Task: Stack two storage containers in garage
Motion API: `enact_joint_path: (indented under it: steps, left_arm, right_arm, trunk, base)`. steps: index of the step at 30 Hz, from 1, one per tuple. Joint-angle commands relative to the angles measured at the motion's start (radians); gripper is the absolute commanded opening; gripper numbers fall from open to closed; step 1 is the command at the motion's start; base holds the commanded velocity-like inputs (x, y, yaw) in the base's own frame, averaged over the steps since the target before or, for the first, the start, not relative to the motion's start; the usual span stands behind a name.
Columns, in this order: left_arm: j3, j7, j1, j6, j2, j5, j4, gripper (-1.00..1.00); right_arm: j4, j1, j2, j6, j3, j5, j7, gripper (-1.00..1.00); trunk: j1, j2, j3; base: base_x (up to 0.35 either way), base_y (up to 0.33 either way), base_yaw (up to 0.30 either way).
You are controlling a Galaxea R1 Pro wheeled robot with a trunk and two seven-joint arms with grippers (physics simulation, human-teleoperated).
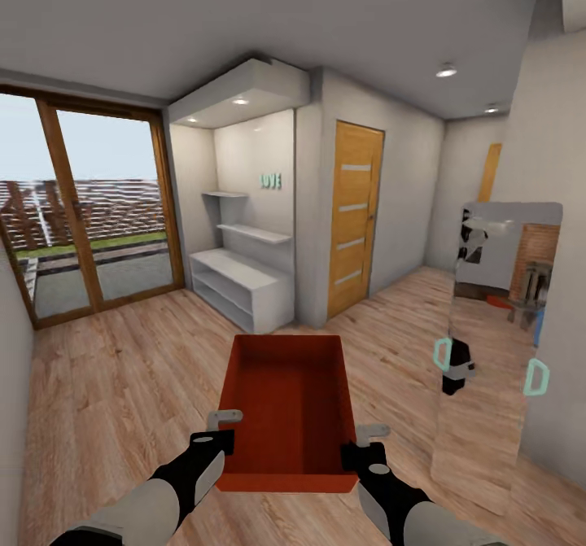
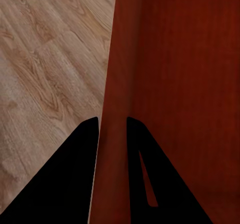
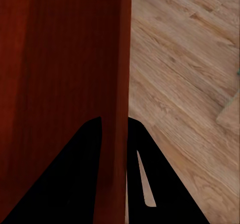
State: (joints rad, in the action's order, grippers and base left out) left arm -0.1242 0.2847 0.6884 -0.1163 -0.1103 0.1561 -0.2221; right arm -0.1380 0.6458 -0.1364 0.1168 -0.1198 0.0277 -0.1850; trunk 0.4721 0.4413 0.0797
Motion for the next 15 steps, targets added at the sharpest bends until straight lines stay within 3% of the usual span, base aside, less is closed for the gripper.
enact_joint_path:
  steps: [1, 15]
  left_arm:
    - [0.014, 0.033, 0.0, 0.024, 0.037, -0.018, -0.005, -1.0]
    - [0.014, 0.033, 0.0, 0.024, 0.037, -0.018, -0.005, -1.0]
  right_arm:
    - [0.001, 0.0, 0.0, 0.001, 0.019, 0.009, 0.002, -1.0]
    - [0.001, 0.0, 0.0, 0.001, 0.019, 0.008, 0.002, -1.0]
  trunk:
    - [0.001, 0.001, 0.0]
    - [0.001, 0.001, 0.0]
  base:
    - [0.322, 0.0, 0.026]
    - [0.322, 0.0, 0.003]
